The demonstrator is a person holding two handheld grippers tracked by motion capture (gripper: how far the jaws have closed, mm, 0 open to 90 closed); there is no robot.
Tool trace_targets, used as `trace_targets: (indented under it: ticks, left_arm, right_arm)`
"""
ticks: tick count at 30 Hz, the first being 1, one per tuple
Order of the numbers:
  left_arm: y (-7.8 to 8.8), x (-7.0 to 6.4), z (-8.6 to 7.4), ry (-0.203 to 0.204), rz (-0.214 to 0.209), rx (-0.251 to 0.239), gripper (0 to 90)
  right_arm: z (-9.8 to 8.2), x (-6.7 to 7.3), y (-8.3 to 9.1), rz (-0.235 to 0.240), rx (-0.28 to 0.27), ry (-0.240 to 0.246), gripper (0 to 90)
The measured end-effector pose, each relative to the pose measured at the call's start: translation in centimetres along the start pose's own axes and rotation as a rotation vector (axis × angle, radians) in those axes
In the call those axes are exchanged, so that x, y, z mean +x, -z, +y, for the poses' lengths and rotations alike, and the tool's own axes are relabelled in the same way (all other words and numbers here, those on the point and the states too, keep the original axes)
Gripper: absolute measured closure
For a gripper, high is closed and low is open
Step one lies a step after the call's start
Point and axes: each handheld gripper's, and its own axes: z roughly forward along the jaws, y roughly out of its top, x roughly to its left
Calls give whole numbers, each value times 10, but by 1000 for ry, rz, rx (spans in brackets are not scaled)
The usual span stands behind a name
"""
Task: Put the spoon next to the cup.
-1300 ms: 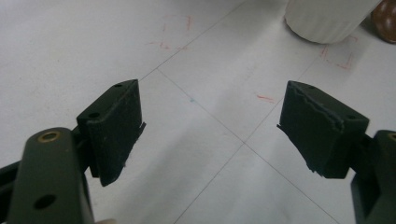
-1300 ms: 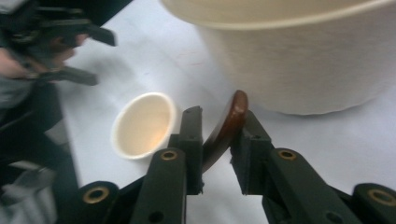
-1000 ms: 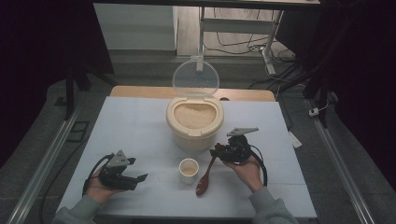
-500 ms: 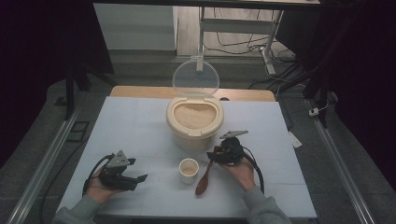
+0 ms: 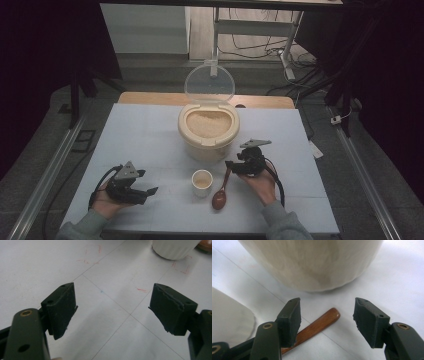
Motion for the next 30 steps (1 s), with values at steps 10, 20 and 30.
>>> trace_targets:
  ticks: [10,20,30]
  left_arm:
    - [1,1,0,5,7,-8,209]
    - [3,0,0,19,13,-18,207]
    - [4,0,0,32,7,-32,203]
  right_arm:
    - [-25,-12,53,45,-97,98,431]
    - [-63,-32,94,50,-147,124,440]
    - [-76,-39,103,32,-173,140,442]
